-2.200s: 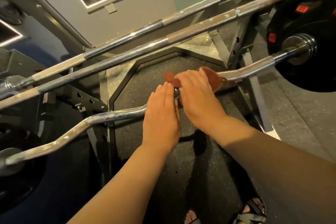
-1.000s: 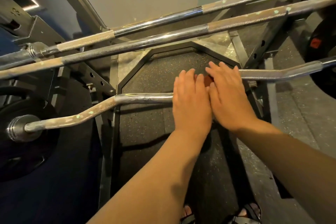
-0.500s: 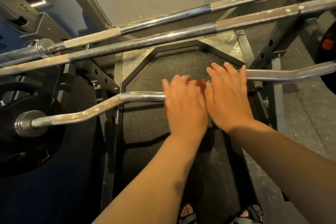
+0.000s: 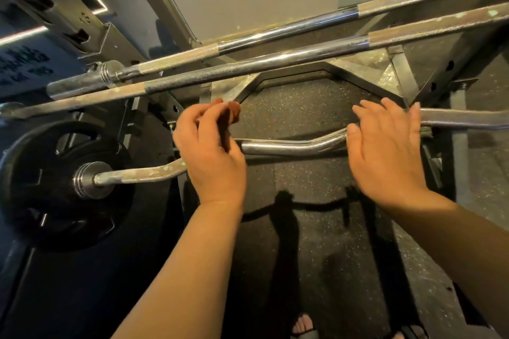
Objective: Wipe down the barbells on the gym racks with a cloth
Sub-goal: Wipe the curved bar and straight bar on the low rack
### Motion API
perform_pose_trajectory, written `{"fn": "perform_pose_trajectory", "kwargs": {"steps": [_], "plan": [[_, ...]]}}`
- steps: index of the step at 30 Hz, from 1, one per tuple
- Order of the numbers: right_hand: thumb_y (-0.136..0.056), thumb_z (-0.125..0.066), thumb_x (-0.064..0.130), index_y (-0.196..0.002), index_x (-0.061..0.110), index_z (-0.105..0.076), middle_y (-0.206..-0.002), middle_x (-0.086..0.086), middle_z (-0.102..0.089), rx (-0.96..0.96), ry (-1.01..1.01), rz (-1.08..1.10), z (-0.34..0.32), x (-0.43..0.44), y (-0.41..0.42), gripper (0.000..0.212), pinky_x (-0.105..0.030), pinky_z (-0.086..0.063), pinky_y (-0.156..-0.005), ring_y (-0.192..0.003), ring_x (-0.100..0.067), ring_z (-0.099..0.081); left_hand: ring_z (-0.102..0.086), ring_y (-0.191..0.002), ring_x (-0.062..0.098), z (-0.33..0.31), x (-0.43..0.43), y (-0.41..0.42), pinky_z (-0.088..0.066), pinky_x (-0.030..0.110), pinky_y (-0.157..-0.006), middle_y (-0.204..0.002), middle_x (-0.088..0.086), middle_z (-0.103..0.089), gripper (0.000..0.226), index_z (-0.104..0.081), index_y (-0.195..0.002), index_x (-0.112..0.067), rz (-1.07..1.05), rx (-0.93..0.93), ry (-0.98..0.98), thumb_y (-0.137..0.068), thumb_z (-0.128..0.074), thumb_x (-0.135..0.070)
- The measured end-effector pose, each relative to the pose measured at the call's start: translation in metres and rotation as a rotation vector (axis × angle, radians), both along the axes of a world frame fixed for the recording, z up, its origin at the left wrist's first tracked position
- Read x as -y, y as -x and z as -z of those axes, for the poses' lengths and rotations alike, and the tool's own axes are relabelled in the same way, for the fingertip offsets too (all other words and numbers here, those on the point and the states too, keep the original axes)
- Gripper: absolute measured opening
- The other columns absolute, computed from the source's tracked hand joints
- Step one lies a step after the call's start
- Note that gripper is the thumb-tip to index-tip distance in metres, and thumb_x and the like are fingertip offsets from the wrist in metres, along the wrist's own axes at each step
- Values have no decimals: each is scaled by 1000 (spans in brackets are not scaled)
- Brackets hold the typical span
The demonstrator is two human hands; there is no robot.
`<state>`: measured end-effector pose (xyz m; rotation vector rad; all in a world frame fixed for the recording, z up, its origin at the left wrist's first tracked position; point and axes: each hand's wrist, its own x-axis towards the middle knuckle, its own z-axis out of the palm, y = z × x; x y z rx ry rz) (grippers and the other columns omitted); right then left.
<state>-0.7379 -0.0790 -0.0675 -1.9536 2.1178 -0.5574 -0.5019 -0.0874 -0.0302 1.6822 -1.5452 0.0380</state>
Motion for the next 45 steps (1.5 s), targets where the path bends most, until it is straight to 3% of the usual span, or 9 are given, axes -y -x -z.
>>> {"fn": "perform_pose_trajectory", "kwargs": {"steps": [4,9,14,20,26,30,33,40,45], "plan": [[-109,-28,35,-149,12,-44,-156,-6,-41,-5,18,35,2,1,-7,49,-54,7,-126,-154,-25,-16,-26,-115,3,16,-2,20,-39,26,-105,-133,5,-49,30,-63,-126,-16,-29,60,-250,-97,-59,-21],[-108,-19,36,-148,14,-46,-157,-3,-42,-90,30,-53,3,5,-36,53,-56,15,-123,-154,-22,-20,-44,-125,24,37,-14,65,-37,52,-108,-132,5,-49,39,-61,-128,-12,220,117,-313,-104,-36,-28],[-107,-18,40,-139,20,-56,-151,2,-49,-142,47,-125,5,6,-46,54,-60,12,-122,-150,-21,-29,-51,-117,20,39,-6,18,-26,49,-120,-120,0,-57,22,-68,-115,-18,274,290,-186,-100,-52,-20],[-106,-22,39,-131,19,-62,-146,2,-55,-147,79,-111,6,7,-49,51,-59,5,-124,-144,-22,-38,-38,-139,29,41,-3,49,-11,52,-126,-134,3,-45,25,-62,-116,-12,-86,-49,-267,-105,-41,-17],[-107,-21,39,-133,19,-61,-149,0,-52,-154,81,-138,6,7,-46,52,-58,3,-124,-145,-22,-38,-38,-141,29,49,-11,14,-20,51,-124,-137,5,-50,28,-62,-128,-11,291,182,-225,-103,-47,-14],[-107,-21,39,-129,19,-62,-148,1,-53,-144,89,-136,7,8,-46,51,-58,3,-124,-144,-22,-39,-45,-132,26,43,-2,-7,-6,45,-128,-130,2,-48,23,-62,-120,-13,29,48,-208,-106,-44,-17],[-107,-23,38,-126,19,-64,-145,0,-56,-153,116,-137,7,9,-45,49,-59,0,-124,-142,-23,-42,-24,-150,28,45,-3,32,6,41,-127,-139,4,-42,28,-59,-122,-9,-81,-105,-252,-106,-37,-18],[-107,-22,38,-125,20,-65,-143,0,-58,-174,115,-177,9,12,-41,50,-57,-4,-124,-140,-23,-45,-25,-151,29,50,-21,41,-1,44,-128,-147,7,-46,37,-58,-135,-10,346,149,-239,-105,-39,-19],[-106,-21,44,-129,17,-64,-147,-3,-56,-229,73,-360,-2,19,-6,56,-52,-20,-123,-141,-22,-46,-30,-148,27,44,-5,13,-3,54,-127,-149,6,-39,27,-60,-124,-16,-20,-10,-238,-107,-39,-19]]}}
